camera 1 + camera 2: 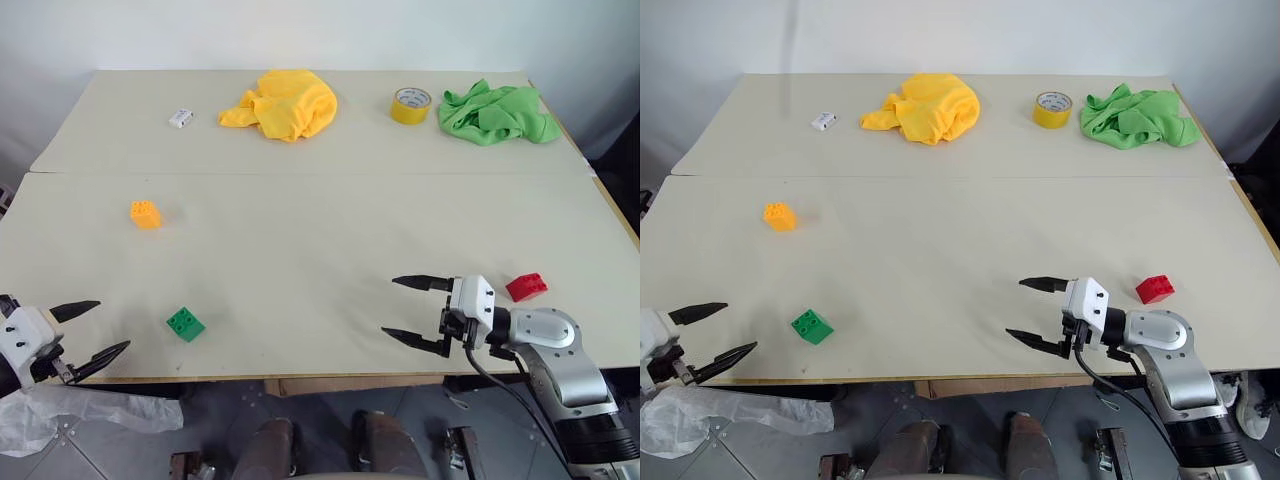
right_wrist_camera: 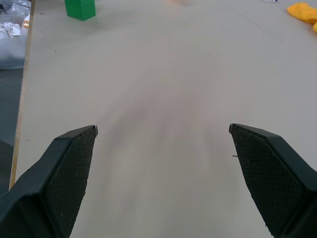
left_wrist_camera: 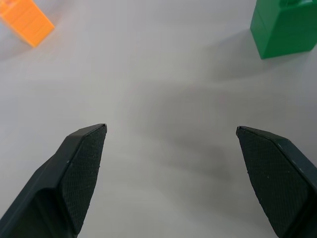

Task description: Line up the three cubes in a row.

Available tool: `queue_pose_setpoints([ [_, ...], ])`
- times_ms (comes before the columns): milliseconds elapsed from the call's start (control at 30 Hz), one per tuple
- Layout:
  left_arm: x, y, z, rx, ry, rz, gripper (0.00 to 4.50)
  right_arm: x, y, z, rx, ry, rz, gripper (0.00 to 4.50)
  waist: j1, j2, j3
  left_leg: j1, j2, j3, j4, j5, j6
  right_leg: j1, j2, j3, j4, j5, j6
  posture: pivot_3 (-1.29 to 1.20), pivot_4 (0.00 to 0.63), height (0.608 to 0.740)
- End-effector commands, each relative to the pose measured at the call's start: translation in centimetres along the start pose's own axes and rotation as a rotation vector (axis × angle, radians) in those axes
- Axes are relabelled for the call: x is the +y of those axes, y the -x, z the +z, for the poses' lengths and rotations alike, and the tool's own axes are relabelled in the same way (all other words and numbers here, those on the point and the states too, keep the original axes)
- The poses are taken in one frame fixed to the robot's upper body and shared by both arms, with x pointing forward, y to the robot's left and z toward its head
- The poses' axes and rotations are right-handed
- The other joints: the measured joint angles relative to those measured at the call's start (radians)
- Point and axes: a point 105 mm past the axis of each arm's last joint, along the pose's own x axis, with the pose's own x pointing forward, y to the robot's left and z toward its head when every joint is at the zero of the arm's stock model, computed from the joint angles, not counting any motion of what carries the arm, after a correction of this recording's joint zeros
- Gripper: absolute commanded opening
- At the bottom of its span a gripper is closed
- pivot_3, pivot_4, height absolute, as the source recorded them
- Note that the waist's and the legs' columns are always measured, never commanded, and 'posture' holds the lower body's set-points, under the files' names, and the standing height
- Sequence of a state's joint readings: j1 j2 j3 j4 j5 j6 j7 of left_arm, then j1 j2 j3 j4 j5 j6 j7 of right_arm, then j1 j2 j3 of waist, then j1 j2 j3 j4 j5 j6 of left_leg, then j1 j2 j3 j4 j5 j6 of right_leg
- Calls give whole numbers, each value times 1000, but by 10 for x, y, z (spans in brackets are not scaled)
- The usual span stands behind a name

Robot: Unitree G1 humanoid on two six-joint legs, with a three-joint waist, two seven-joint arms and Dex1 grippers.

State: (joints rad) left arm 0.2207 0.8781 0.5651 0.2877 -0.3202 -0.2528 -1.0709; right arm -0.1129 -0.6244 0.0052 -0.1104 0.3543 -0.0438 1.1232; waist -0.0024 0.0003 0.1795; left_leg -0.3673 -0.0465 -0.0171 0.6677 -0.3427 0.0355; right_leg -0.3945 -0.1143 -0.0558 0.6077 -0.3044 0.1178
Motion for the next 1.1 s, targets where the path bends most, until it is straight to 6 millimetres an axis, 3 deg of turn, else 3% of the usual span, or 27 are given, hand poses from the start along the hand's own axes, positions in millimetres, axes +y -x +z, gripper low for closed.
queue_pose_setpoints([
  [33,1,1,1,-2,-5,14,4476,-1,1,6,-18,33,-1,4500,0,0,0,0,0,0,0,0,0,0,0,0,0,0,0,0,150,740],
  [133,3,-1,8,-66,48,35,4476,-1,0,6,-19,35,-2,4500,0,0,0,0,0,0,0,0,0,0,0,0,0,0,0,0,150,740],
  [300,15,-3,44,-215,120,46,4476,-6,1,14,-53,39,-32,4500,2,-1,0,0,0,0,1,0,0,0,0,0,1,0,0,0,150,740],
  [400,-10,-31,92,-297,54,-133,4476,-26,10,42,-149,22,-153,4500,3,-1,0,-1,0,-1,2,0,0,0,0,0,2,0,0,0,150,740],
  [500,-35,-56,120,-340,-10,-262,4476,-41,22,56,-155,39,-251,4500,6,1,0,-1,-1,-1,4,0,0,0,-1,1,3,0,0,0,150,740],
  [567,-49,-76,144,-409,-29,-321,4476,-52,43,59,-126,44,-361,4500,8,1,-1,-1,-1,-1,4,0,0,0,0,1,3,0,0,0,150,740],
  [633,-70,-96,167,-461,-23,-398,4476,-64,78,55,-73,38,-522,4500,17,1,-1,-1,-1,-1,4,0,0,0,0,0,4,0,0,0,150,740],
  [733,-85,-113,179,-466,-37,-445,4476,-70,119,48,-24,5,-700,4500,26,2,-1,-2,-2,0,5,0,0,-1,0,1,5,0,0,0,150,740],
  [867,-105,-139,199,-505,-14,-492,4476,-59,191,14,102,-110,-993,4500,30,2,-1,-2,-2,1,8,0,0,0,2,1,5,0,1,0,150,740],
  [1000,-115,-153,205,-516,12,-506,4476,-37,224,-18,211,-210,-1115,4500,27,2,-1,-1,-1,1,10,0,0,1,2,3,6,1,1,0,150,740],
  [1100,-126,-161,207,-512,-2,-531,4476,-32,231,-23,247,-228,-1141,4500,18,5,-3,0,-1,4,10,0,0,1,3,5,6,1,1,0,150,740],
])
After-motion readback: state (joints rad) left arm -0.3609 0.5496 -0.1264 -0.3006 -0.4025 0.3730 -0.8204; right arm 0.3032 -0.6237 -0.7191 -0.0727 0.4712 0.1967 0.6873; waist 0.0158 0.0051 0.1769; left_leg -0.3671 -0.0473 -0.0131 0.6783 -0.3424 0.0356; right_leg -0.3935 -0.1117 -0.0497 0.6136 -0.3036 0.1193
